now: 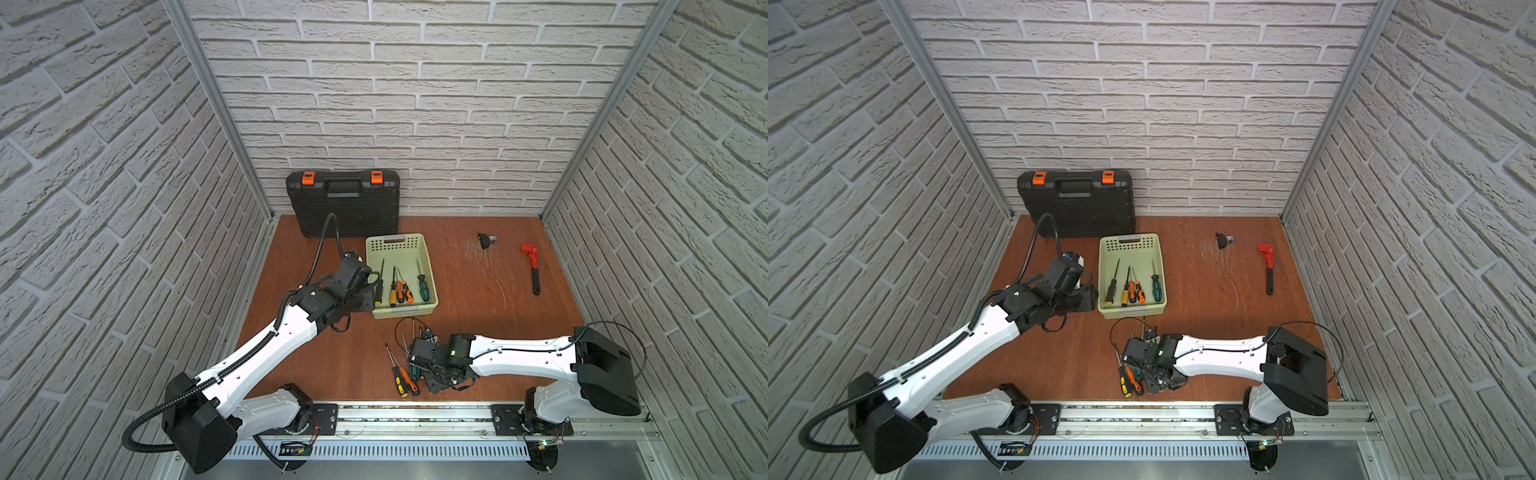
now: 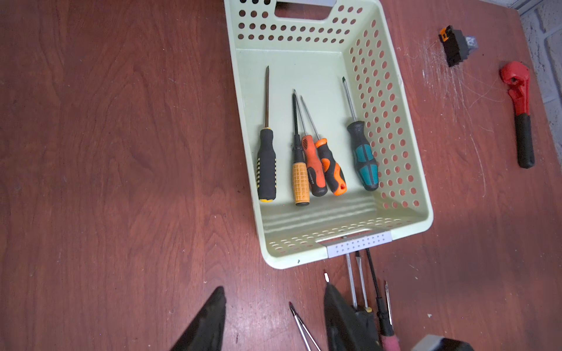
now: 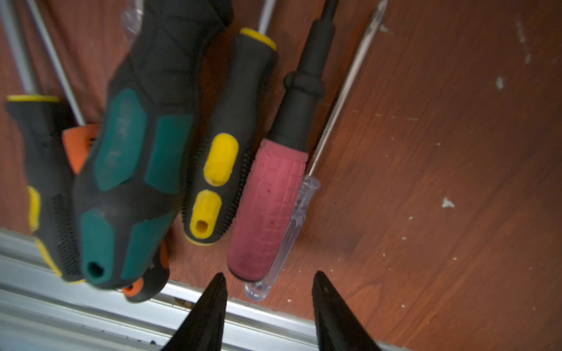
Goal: Put the screwdriver in the bin
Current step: 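Grasp the clear-handled screwdriver with the right gripper and lift it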
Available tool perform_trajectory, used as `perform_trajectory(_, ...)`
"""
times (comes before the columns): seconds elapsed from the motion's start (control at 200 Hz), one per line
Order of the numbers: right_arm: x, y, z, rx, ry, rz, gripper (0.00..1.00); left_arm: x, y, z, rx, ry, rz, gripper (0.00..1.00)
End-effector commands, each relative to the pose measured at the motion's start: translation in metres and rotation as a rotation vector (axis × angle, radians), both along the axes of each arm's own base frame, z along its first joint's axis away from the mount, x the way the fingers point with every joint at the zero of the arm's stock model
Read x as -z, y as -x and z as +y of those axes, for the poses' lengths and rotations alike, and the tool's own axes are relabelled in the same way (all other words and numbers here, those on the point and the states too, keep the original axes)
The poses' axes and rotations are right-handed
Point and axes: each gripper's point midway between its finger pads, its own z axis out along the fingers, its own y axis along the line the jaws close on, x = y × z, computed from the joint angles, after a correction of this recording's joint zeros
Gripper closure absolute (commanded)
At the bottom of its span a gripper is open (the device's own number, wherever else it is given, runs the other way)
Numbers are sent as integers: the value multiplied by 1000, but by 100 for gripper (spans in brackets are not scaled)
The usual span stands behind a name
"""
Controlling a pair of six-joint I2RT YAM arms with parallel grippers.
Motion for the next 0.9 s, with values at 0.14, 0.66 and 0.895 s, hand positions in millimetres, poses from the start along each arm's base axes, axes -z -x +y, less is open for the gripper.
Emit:
perform_trajectory(0.14,10,0,0,6,7,19,53,-9,1,12,-47,-7,-29,47)
perform_trajectory(0.66,26,-11,-24,1,101,47,61,-18,-6,16,-46,-44,-36,47)
perform_trajectory(0.895,27,-20,-37,-11,134,26,70,-20,-6,17,-48,-47,-35,47)
